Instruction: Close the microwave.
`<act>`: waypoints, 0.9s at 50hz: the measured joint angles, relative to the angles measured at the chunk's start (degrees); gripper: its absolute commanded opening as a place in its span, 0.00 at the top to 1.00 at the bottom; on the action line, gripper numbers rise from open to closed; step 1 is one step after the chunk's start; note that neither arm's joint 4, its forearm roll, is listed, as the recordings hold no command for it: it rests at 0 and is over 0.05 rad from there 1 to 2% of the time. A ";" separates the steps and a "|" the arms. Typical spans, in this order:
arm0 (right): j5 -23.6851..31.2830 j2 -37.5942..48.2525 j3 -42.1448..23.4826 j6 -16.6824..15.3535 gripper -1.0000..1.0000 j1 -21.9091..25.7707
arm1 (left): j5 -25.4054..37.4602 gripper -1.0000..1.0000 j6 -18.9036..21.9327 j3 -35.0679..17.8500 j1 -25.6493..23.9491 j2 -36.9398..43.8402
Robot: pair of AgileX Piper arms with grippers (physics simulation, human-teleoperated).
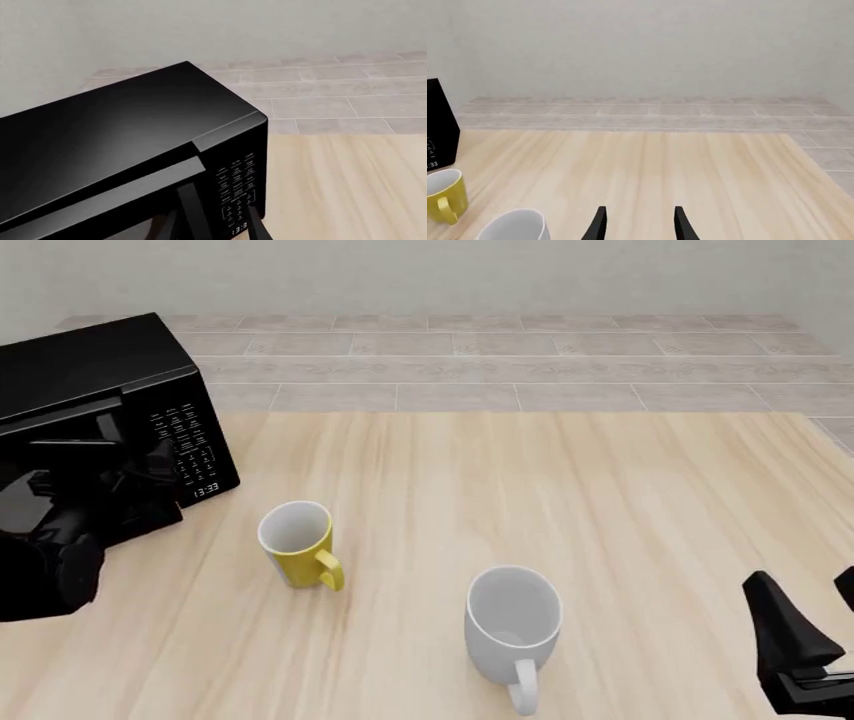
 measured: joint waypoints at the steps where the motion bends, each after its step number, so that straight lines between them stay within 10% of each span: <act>1: 0.02 0.00 0.00 0.01 0.00 -0.01 | -0.04 0.00 0.00 -0.07 0.01 0.08; 45: 0.68 0.11 0.00 -0.52 0.00 0.60 | 9.93 0.00 -0.88 -4.85 0.65 -1.02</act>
